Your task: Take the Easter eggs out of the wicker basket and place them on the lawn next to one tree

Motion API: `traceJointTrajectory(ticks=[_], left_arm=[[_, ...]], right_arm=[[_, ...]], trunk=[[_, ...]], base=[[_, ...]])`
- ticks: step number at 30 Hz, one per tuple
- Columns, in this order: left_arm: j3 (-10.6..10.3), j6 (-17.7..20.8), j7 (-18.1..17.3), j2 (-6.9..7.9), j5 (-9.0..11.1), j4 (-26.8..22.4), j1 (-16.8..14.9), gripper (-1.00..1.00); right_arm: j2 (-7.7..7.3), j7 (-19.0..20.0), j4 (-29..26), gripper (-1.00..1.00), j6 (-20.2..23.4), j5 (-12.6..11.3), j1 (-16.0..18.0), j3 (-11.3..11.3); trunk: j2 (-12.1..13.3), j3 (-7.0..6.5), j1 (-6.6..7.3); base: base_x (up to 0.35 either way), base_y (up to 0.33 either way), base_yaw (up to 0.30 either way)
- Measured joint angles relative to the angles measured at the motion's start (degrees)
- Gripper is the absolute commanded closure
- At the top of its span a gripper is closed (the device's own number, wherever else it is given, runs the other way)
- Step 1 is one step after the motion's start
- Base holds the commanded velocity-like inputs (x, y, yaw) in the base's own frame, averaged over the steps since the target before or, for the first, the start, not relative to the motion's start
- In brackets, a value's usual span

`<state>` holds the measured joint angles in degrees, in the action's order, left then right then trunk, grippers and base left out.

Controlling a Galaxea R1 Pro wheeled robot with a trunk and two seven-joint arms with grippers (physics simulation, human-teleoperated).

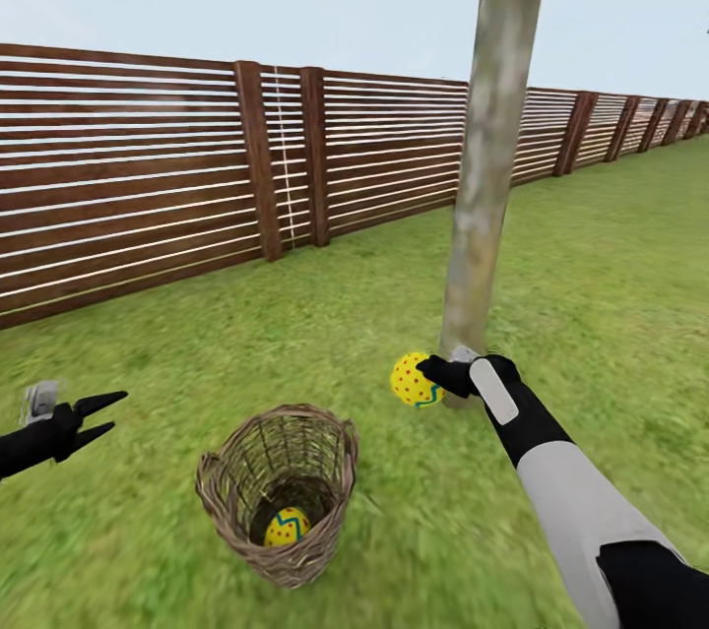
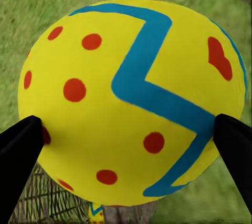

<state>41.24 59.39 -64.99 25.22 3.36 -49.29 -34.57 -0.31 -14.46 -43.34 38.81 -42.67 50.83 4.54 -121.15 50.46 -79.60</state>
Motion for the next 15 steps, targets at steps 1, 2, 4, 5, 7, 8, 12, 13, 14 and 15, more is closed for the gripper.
traceJointTrajectory(ticks=[1,2,4,5,7,8,12,13,14,15], left_arm=[[-0.81,0.00,0.00,0.00,0.00,-0.01,0.00,-1.00],[-1.46,0.00,-0.03,-0.02,0.00,-0.02,0.00,-1.00],[-2.56,-0.01,-0.08,-0.38,-0.01,-0.03,0.01,-1.00],[-3.02,-0.01,-0.09,-0.45,0.03,-0.03,0.02,-1.00],[-3.56,-0.06,-0.09,-0.49,0.08,-0.03,0.02,-1.00],[-3.64,-0.08,-0.12,-0.44,0.12,-0.03,0.03,-1.00],[-3.69,-0.10,-0.17,-0.29,0.24,-0.31,-0.04,-1.00],[-3.71,-0.09,-0.16,-0.28,0.30,-0.33,-0.04,-1.00],[-3.71,-0.09,-0.17,-0.28,0.33,-0.41,-0.04,-1.00],[-3.64,0.00,-0.22,-0.35,0.44,-2.26,0.01,-1.00]], right_arm=[[0.00,0.11,-0.18,1.00,-0.01,-0.04,-0.50,0.01],[-0.01,0.15,-0.37,1.00,-0.03,-0.03,-1.49,0.03],[0.09,-0.05,-1.01,1.00,-0.17,-0.04,-3.91,0.40],[0.06,-0.05,-0.95,1.00,-0.59,-0.05,-4.42,0.47],[0.16,0.12,-0.96,1.00,-2.92,-0.07,-5.86,0.66],[0.12,0.13,-0.86,1.00,-3.73,-0.02,-6.52,0.73],[0.05,-0.05,-1.38,1.00,-4.26,0.62,-7.06,0.78],[0.13,-0.11,-1.36,1.00,-4.30,1.33,-7.08,0.86],[0.30,-0.11,-1.34,1.00,-4.35,2.68,-7.09,0.87],[0.77,-0.02,-1.34,1.00,-4.40,6.15,-7.10,0.70]], trunk=[[0.40,-0.25,0.22],[0.80,-0.47,0.44],[1.22,-0.68,0.66],[1.22,-0.68,0.66],[1.22,-0.69,0.66],[1.22,-0.69,0.66],[1.22,-0.62,0.66],[1.22,-0.61,0.66],[1.22,-0.60,0.66],[1.22,-0.59,0.67]], base=[[0.000,0.000,-0.103],[0.000,0.000,-0.042],[0.000,0.000,-0.013],[0.000,0.000,-0.005],[0.000,0.000,-0.001],[0.000,0.000,-0.087],[0.000,-0.029,-0.222],[0.000,-0.138,-0.268],[0.000,-0.193,-0.264],[0.000,-0.209,-0.233]])
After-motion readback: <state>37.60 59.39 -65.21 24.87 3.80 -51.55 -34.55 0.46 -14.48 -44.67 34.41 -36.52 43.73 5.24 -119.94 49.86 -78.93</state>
